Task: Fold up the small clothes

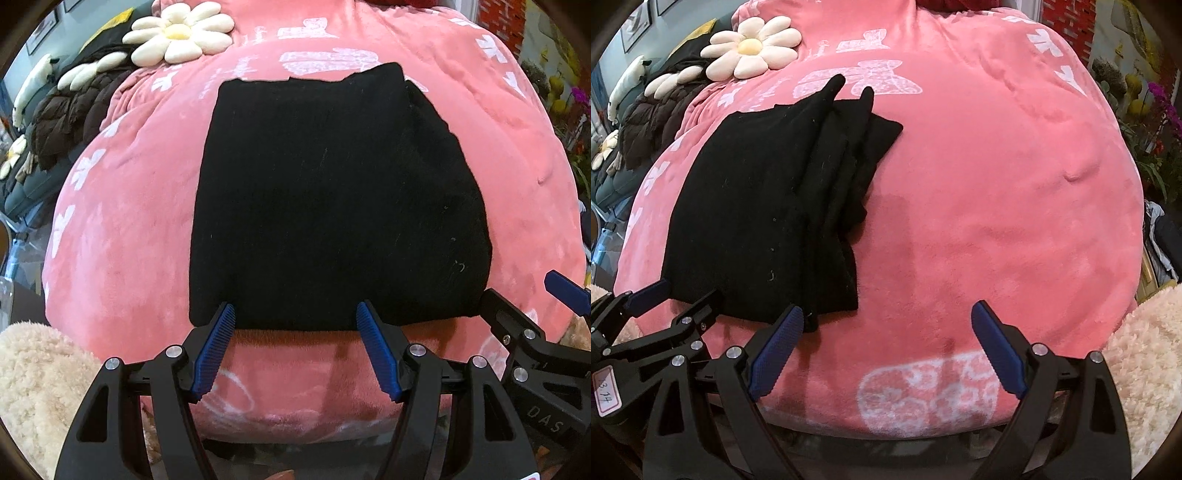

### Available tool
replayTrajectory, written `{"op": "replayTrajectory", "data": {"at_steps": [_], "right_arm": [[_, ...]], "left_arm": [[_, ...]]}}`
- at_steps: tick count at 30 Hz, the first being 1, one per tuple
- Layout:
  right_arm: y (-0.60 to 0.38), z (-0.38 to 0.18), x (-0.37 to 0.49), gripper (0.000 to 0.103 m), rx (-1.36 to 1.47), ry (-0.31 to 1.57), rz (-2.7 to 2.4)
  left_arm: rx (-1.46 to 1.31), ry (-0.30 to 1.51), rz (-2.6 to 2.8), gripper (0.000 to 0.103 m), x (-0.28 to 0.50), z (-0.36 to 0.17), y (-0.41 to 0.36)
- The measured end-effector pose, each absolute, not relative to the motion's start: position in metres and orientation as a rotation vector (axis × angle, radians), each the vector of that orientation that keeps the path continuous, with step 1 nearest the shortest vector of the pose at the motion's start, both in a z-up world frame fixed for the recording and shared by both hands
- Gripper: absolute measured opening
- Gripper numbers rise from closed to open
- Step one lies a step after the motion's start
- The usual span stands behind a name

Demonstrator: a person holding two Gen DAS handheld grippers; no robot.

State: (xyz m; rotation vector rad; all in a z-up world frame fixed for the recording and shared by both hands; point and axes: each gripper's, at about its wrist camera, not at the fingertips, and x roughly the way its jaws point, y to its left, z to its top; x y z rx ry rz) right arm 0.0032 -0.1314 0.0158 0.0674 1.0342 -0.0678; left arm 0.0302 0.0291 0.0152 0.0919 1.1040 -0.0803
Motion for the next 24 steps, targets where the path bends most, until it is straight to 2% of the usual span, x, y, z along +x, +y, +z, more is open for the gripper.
{"op": "replayTrajectory", "data": {"at_steps": [5,9,24], "right_arm": [[-0.1306,0.0144,0.0036,0.090,0.065,1.042,-0.064],[-0.1320,0.0140,0.0043,0.091,0.063,1.039,-0.062],[-0.1317,0.0166,0.0019,0.092,0.053,1.030,-0.072]], "left_arm": [[0.075,1.117,-0.072,0.066,0.0292,0.0124,0.0313],[0.065,1.112,-0.058,0.072,0.0295,0.0125,0.0346],[0.075,1.097,-0.046,0.069,0.0245,0.0156,0.0361]]}}
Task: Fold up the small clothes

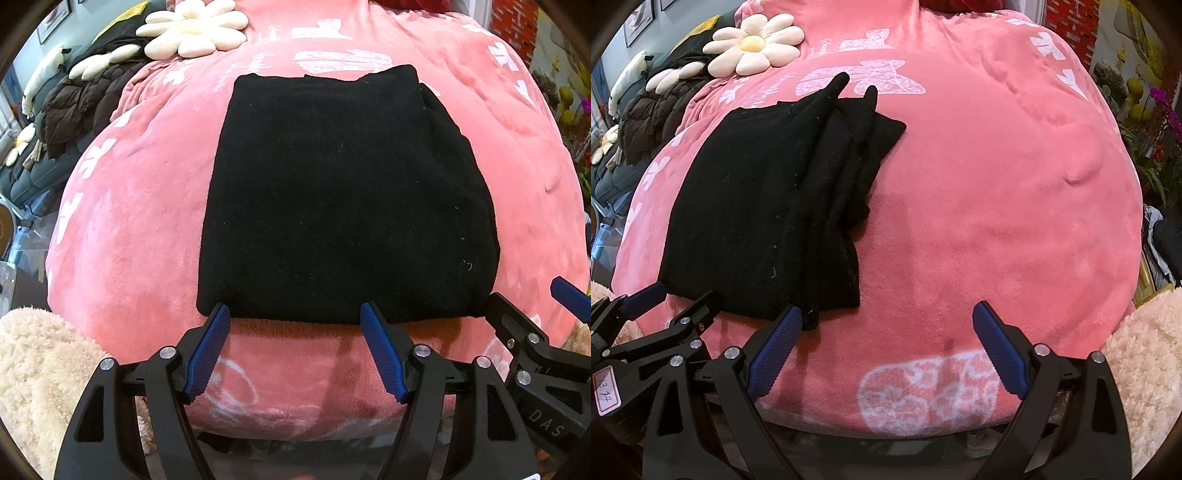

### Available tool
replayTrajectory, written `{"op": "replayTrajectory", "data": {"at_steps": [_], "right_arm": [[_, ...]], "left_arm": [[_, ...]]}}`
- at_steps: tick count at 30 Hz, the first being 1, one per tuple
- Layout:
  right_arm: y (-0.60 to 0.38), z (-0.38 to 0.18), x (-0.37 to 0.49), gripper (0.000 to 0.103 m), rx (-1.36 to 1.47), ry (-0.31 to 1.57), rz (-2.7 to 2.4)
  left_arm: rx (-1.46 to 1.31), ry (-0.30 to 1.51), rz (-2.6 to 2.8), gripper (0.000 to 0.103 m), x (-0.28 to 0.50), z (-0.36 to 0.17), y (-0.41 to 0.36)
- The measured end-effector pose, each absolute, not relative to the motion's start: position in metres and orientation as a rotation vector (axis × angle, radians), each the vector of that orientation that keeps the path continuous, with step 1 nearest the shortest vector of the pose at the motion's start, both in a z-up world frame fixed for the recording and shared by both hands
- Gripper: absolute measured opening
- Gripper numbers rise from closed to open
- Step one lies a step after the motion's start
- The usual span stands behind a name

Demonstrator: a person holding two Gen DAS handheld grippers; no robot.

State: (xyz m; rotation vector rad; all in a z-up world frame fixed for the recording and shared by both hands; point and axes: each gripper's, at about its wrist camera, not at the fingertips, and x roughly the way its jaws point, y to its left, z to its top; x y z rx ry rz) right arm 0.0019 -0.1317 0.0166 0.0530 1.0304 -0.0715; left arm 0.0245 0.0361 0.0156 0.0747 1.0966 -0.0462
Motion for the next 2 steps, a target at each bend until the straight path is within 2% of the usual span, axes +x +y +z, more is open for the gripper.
{"op": "replayTrajectory", "data": {"at_steps": [2], "right_arm": [[-0.1331,0.0170,0.0019,0.092,0.051,1.030,-0.071]], "left_arm": [[0.077,1.101,-0.046,0.069,0.0242,0.0151,0.0354]]}}
